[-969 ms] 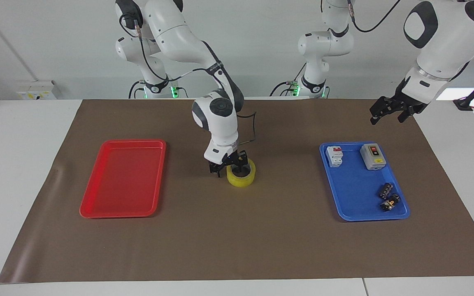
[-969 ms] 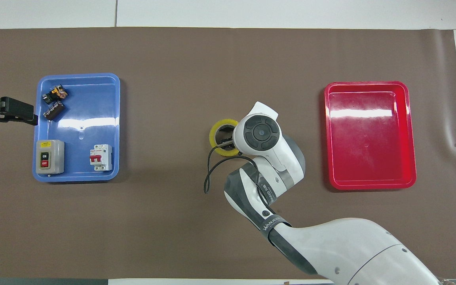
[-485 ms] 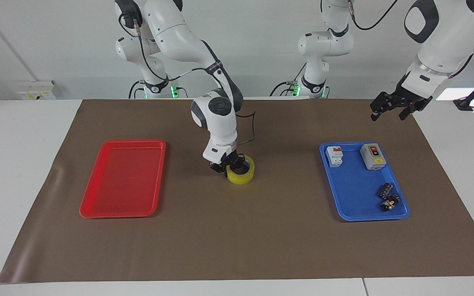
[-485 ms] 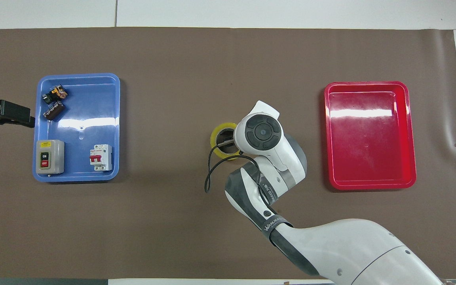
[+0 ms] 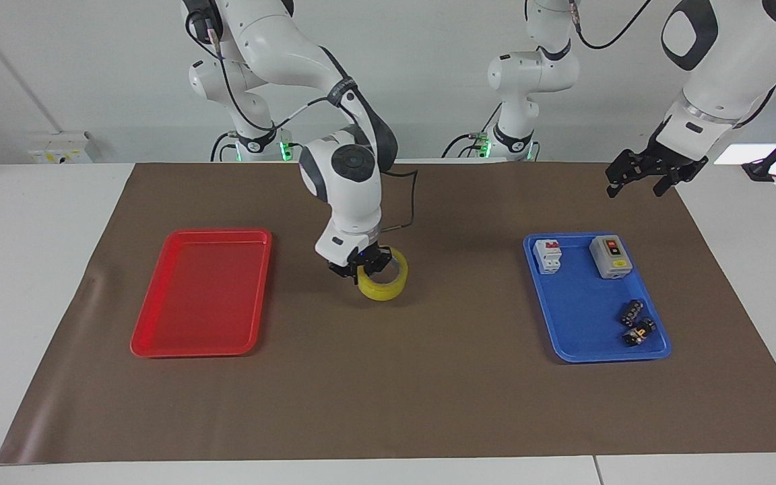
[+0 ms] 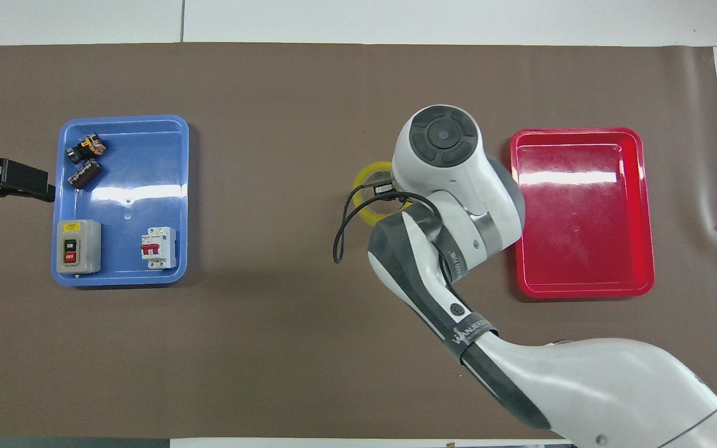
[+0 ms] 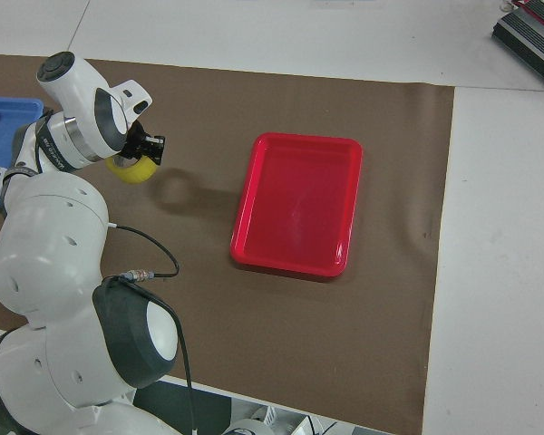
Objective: Place and move tape with both arms
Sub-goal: 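Carry the tape with the right gripper into the red tray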
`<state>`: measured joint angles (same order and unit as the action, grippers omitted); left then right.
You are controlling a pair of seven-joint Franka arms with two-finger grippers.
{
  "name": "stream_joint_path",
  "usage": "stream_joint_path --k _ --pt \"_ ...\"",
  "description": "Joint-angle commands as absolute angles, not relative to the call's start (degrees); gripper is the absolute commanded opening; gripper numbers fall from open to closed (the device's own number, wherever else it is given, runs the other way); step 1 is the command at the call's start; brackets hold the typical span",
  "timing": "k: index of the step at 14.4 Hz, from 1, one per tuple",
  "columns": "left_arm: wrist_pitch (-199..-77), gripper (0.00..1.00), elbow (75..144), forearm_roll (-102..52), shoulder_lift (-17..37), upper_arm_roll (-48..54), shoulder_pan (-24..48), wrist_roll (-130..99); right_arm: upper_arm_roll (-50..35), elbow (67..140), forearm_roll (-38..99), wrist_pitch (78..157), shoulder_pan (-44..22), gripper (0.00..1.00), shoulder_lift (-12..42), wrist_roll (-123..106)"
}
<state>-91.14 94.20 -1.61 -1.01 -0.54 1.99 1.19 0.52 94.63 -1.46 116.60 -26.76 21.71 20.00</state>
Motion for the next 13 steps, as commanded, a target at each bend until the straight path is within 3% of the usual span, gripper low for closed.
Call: stream_joint_path --k 1,4,7,13 --pt "-90.79 1.00 95.36 -0.44 -2.46 -0.26 2.20 1.84 -0.09 95.71 -1.76 109.80 -20.77 0.00 16.45 13.83" --pt "-90.70 1.00 95.27 -0.44 -2.46 -0.26 2.20 1.67 -0.17 96.67 -1.76 105.12 -11.98 0.00 14.07 -0.39" --pt "-90.79 1.00 95.27 -0.44 -2.46 -0.44 1.67 1.58 -0.09 101.40 -2.02 106.69 -6.44 0.00 12.49 -8.76" --pt "-90.79 1.00 95.27 -0.44 -2.46 -0.44 1.49 1.58 -0.09 116.79 -2.02 126.71 2.36 0.00 9.14 -24.06"
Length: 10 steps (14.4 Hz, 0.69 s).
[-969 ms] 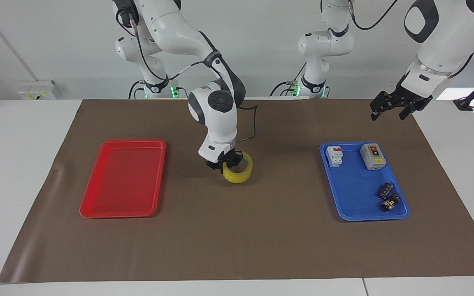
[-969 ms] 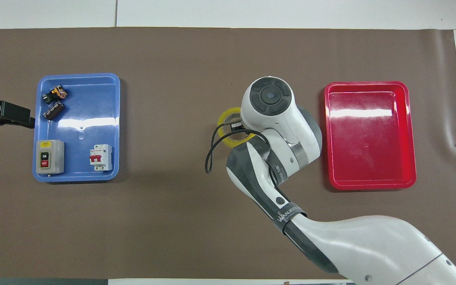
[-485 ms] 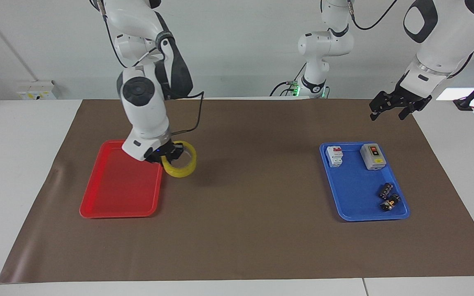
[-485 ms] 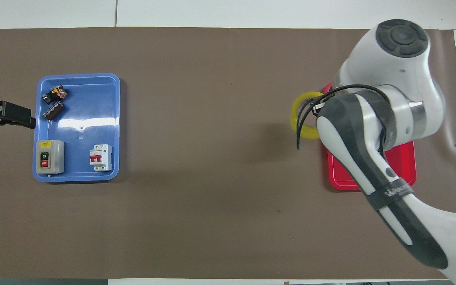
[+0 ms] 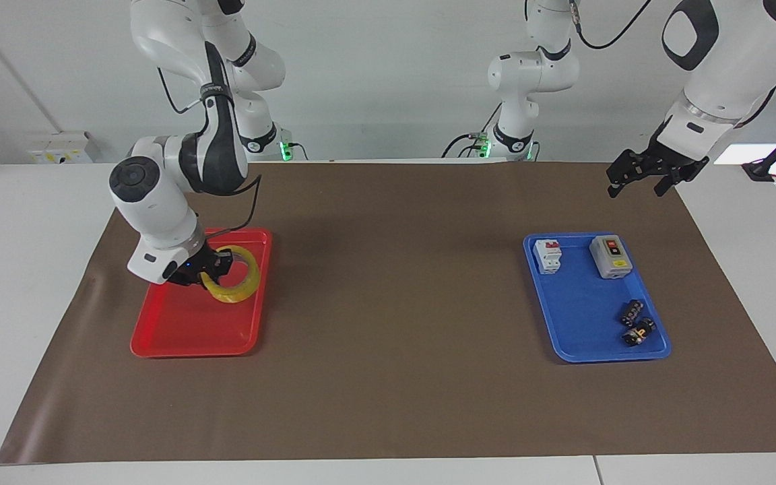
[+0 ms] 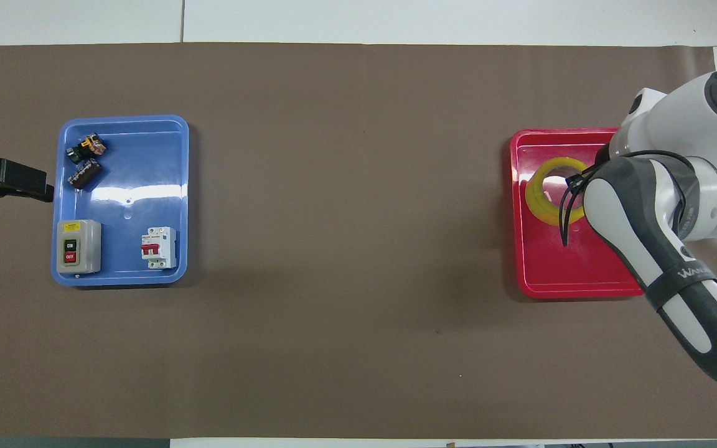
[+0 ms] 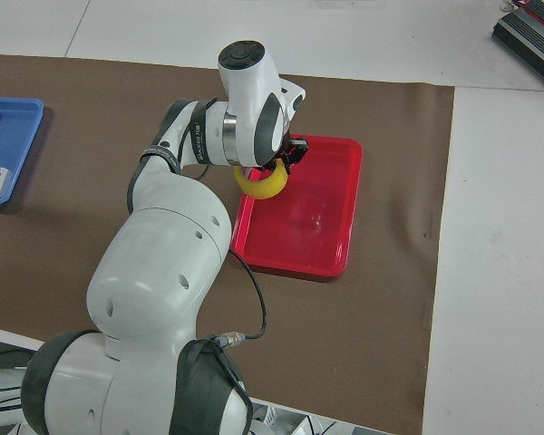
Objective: Place and move tape with both arms
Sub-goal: 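Carry the tape with the right gripper into the red tray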
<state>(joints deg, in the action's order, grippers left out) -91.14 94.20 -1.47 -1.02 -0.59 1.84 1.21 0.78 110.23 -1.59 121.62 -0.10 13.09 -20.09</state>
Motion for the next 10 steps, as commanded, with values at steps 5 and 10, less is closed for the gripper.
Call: stream_joint_path --k 5,10 --pt "-90.79 1.00 95.27 -0.44 -2.46 -0.44 1.49 1.58 -0.09 121.11 -2.02 133.85 5.27 0.00 9.58 -29.09" --pt "-90.79 1.00 95.27 -0.44 -2.46 -0.44 1.49 1.58 -0.09 124.45 -2.02 138.94 5.89 0.00 9.49 -29.27"
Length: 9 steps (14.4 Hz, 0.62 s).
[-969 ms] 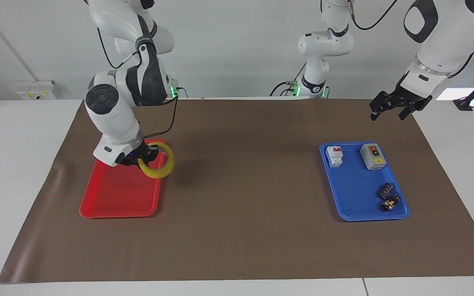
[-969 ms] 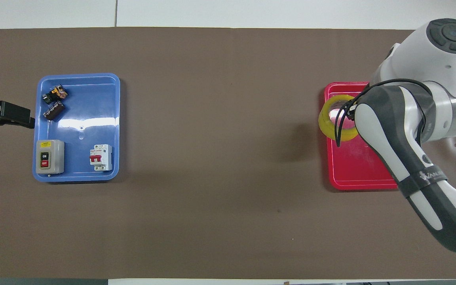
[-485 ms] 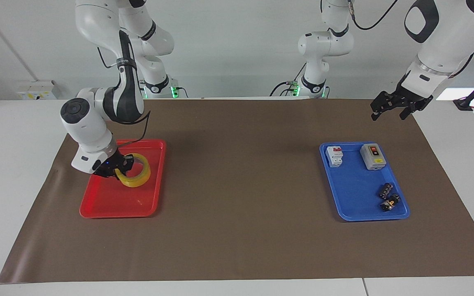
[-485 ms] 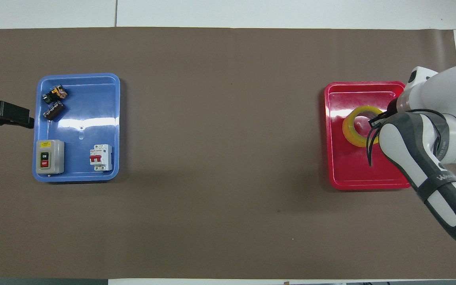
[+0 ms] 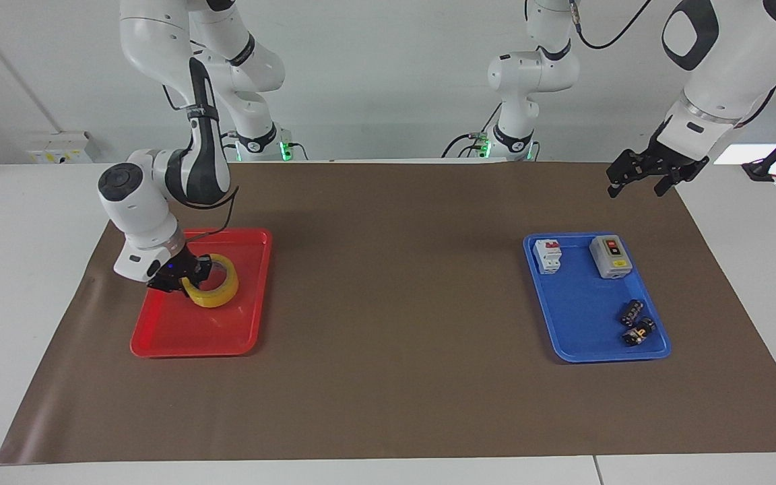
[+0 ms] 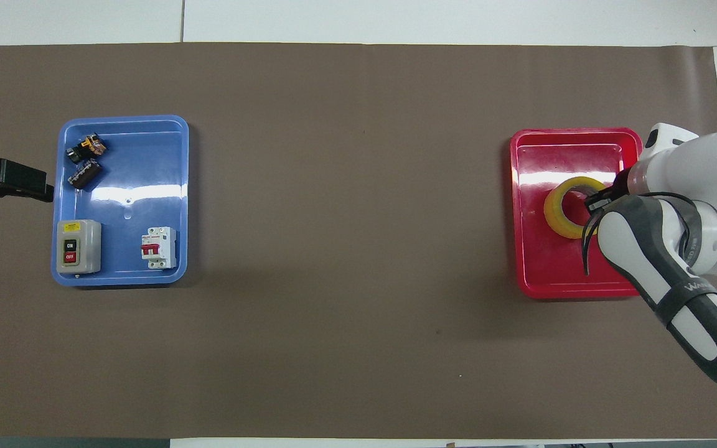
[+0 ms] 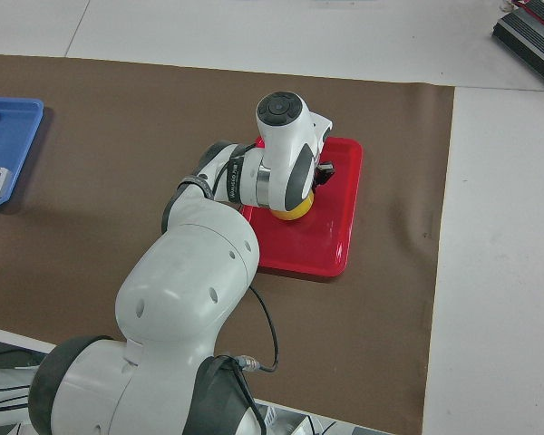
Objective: Place and move tape with both arms
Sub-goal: 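Lower the tape into the red tray and open the right gripper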
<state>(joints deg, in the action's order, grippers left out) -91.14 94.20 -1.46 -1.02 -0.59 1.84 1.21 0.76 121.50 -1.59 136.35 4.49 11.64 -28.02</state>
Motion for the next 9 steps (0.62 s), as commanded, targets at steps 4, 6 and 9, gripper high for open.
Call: stream_joint_path --k 4,6,9 --pt "-90.79 1.00 95.27 -0.44 -2.46 -0.44 1.49 1.58 -0.09 124.63 -1.93 140.36 6.77 0.00 10.55 -29.79" --pt "-90.79 1.00 95.27 -0.44 -2.46 -0.44 1.49 1.49 -0.09 124.63 -1.93 140.45 6.85 0.00 10.89 -29.79" --pt "-90.79 1.00 95.27 -0.44 -2.46 -0.44 1.49 1.50 -0.09 124.63 -1.93 141.68 6.42 0.00 11.78 -29.01"
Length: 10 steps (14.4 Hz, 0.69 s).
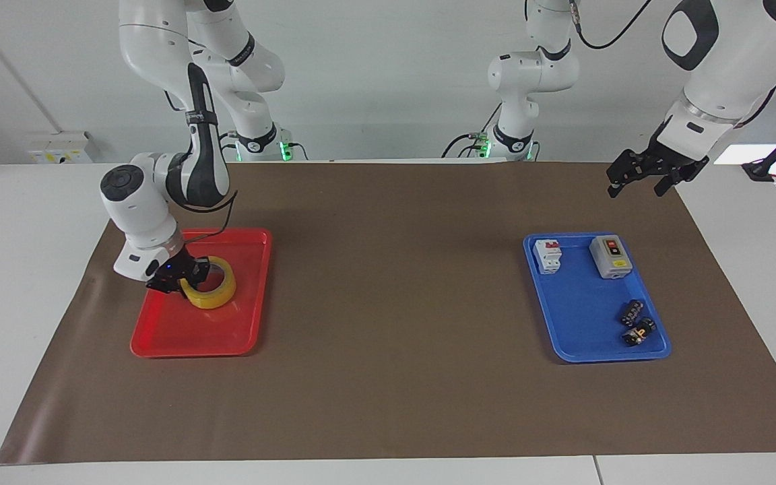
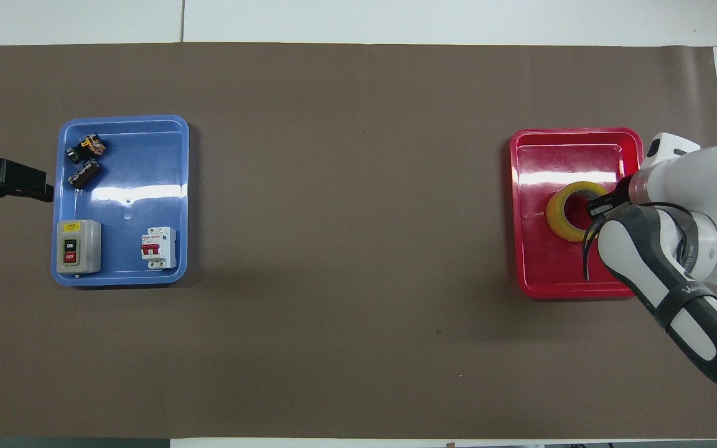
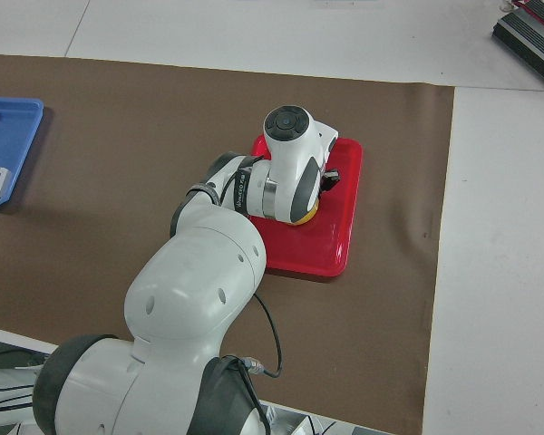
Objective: Place and move tape with both arms
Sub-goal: 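Lower the tape into the red tray and open the right gripper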
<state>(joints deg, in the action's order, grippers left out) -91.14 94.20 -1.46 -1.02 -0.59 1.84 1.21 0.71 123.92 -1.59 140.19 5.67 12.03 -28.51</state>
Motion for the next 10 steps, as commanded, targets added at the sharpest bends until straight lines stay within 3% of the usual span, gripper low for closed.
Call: stream_joint_path --k 1,2,3,4,8,10 --pt "-90.79 1.00 95.27 -0.44 -2.46 -0.44 1.49 1.49 -0.09 124.63 -1.93 141.68 6.33 0.00 11.78 -27.96" --pt "-90.79 1.00 95.27 -0.44 -2.46 -0.44 1.49 1.49 -0.09 124.54 -1.93 141.51 6.15 0.05 11.86 -26.73" --pt "-90.79 1.00 95.27 -0.44 -2.46 -0.44 1.49 1.49 -0.09 124.37 -1.93 141.24 6.15 0.83 11.87 -26.02" --pt "-90.79 1.00 95.27 -0.44 -2.46 -0.44 1.49 1.49 -0.09 123.93 -1.93 140.81 6.24 1.00 11.78 -25.75" --pt "-90.79 1.00 95.27 -0.44 -2.46 -0.44 1.49 1.58 -0.70 117.70 -1.50 132.21 5.80 1.00 10.02 -20.51" --pt "-90.79 1.00 95.27 -0.44 -2.46 -0.44 1.49 1.58 -0.70 115.76 -1.49 128.78 2.39 1.00 8.10 -12.61"
